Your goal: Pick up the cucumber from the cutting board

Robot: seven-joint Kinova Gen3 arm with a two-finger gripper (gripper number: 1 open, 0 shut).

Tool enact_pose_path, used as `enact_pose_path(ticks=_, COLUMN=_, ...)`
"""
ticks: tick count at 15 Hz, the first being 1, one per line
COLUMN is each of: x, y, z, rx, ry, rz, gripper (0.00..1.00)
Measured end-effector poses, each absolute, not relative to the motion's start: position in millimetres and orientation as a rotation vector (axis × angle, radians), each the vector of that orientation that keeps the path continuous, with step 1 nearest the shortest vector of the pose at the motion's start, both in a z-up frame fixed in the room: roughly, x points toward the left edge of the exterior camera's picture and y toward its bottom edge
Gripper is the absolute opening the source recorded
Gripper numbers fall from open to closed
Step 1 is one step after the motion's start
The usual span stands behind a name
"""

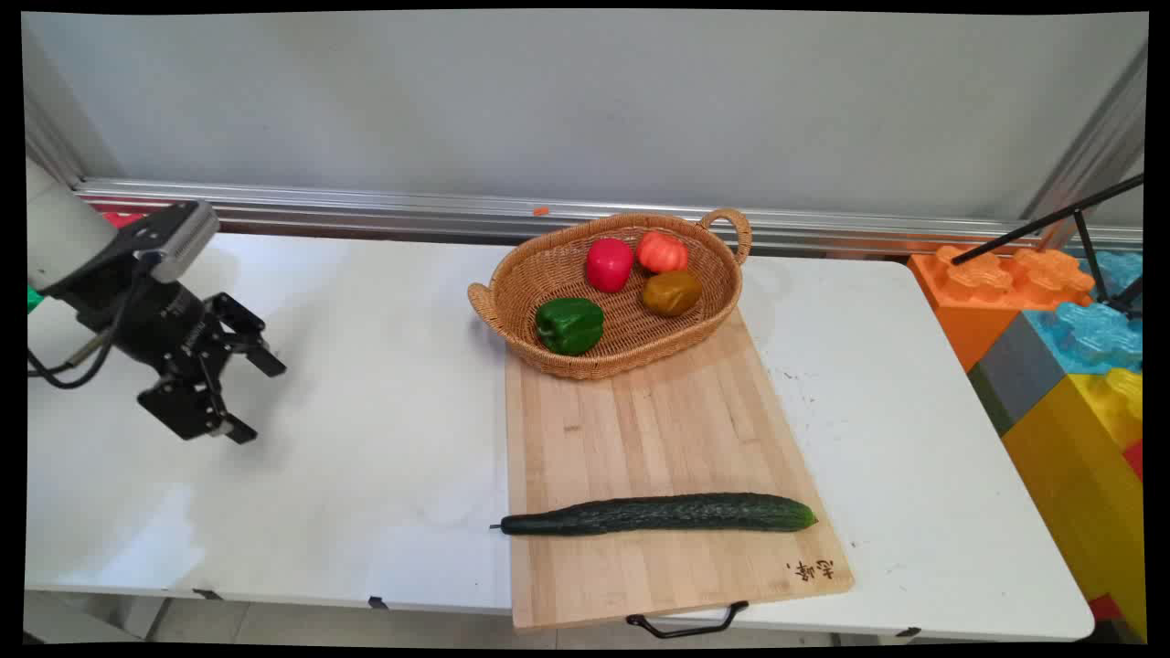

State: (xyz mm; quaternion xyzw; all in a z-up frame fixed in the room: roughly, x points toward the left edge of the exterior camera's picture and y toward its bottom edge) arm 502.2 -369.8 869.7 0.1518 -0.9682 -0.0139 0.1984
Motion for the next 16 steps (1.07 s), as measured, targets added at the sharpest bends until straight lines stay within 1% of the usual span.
enact_pose_path(ticks=5, x=459.4, y=-373.3, z=859.5, rx=0.447, ry=-2.581, rz=-0.106, gripper=1.00)
enact_pose_path(ticks=14, x=324.8, y=-407.0, z=862.5, rx=0.430, ry=-2.356, rz=-0.185, gripper=1.00)
enact_pose_path(ticks=16, x=303.9, y=-412.1, z=860.2, rx=0.413, ry=-2.335, rz=-0.189, gripper=1.00)
